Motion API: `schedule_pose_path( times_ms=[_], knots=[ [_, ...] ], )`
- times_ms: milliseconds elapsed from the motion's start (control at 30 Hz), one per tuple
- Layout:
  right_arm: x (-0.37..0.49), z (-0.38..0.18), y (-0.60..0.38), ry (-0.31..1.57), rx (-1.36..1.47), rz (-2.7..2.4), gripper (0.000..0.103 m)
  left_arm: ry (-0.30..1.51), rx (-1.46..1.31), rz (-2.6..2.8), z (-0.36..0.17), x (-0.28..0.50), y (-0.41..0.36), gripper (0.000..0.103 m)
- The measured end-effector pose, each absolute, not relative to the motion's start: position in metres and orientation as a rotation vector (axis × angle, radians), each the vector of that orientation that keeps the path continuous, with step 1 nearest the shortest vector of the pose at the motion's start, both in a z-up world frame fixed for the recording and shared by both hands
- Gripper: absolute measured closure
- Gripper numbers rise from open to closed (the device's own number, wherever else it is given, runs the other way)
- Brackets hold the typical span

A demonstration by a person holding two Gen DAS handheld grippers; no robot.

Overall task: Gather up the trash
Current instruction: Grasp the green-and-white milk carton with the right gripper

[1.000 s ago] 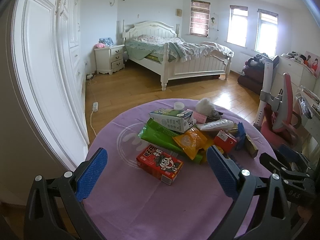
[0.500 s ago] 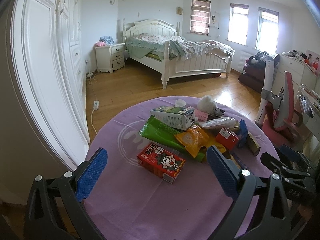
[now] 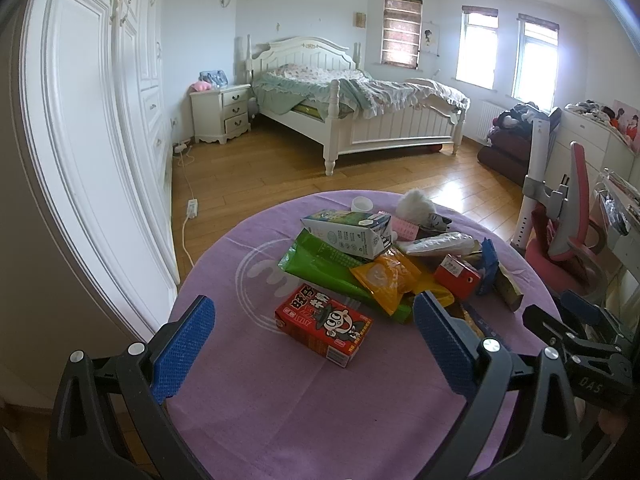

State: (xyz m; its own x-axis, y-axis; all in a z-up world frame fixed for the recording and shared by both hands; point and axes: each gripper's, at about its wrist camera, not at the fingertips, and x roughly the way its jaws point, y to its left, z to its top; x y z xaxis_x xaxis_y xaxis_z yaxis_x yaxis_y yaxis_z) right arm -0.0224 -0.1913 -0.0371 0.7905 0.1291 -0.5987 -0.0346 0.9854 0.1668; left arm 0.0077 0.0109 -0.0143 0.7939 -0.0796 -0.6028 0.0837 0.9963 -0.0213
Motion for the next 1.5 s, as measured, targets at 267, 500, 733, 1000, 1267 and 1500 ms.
schedule_pose_path(
  times_ms=[267,500,733,1000,1267,1500],
  knots=[
    [-0.009,-0.046,-0.195,0.725,0.166,0.104,0.004,0.671,-0.021,-0.107,-0.023,0.017,0.02,0.005],
    [0.023,-0.045,-0.214,0.766,0.193,0.114,0.004,0.738,-0.093,-0.065,-0.045,0.053,0.062,0.005],
    [0.092,-0.016,-0.198,0.778,0.256,0.404,0.004,0.787,-0.121,-0.166,-0.057,0.104,0.068,0.005],
    [0.192,-0.053,-0.099,0.959,0.038,0.55,0.038,0.889,-0.239,-0.295,-0.086,0.158,0.069,0.022],
    [0.18,-0.053,-0.094,0.92,0.051,0.541,0.051,0.95,-0.318,-0.417,-0.1,0.17,0.064,0.092],
    [0.109,0.008,-0.162,0.732,0.253,0.524,0.052,0.791,-0.409,-0.442,-0.05,0.131,0.072,0.101]
  ],
)
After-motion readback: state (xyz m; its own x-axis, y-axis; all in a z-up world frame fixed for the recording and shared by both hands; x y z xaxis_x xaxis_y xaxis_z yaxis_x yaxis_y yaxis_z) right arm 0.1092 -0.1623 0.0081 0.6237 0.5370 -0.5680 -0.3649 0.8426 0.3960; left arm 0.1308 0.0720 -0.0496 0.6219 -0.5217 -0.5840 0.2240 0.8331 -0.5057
